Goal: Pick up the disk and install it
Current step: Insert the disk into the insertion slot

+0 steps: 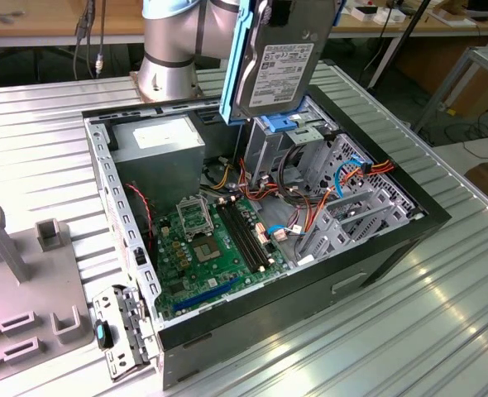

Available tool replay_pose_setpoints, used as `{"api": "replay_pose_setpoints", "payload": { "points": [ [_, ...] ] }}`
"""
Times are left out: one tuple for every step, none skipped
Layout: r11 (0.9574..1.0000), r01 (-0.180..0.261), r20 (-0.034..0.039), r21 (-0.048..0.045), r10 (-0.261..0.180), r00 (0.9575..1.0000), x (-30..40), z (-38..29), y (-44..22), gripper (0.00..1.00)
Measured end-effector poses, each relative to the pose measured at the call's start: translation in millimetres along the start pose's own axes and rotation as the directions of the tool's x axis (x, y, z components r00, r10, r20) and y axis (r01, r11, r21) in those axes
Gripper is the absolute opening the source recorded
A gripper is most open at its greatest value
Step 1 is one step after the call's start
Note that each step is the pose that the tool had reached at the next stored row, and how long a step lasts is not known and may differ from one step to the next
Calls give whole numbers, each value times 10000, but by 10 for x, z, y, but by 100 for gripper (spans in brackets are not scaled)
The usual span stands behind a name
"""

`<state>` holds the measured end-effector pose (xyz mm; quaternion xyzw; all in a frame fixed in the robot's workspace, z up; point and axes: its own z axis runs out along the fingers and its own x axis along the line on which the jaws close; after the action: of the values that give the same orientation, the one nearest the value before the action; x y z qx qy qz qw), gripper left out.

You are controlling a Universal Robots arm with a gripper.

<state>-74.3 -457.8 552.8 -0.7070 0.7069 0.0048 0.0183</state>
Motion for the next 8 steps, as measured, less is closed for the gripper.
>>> {"api": "replay_pose_setpoints", "payload": {
  "points": [
    [10000, 0, 0, 0, 0, 10000, 0, 1, -16, 37],
    [10000, 1, 0, 0, -1, 10000, 0, 2, -28, 37],
    [10000, 1, 0, 0, -1, 10000, 0, 3, -39, 37],
    [10000, 2, 1, 0, -2, 10000, 0, 4, -51, 37],
    [10000, 2, 0, 0, -2, 10000, 0, 5, -61, 37],
    [10000, 4, -1, -1, -4, 10000, 0, 6, -78, 37],
    [10000, 4, 0, 0, -4, 10000, 0, 7, -92, 37],
    [10000, 6, 0, -1, -6, 10000, 0, 9, -117, 37]
  ]
}}
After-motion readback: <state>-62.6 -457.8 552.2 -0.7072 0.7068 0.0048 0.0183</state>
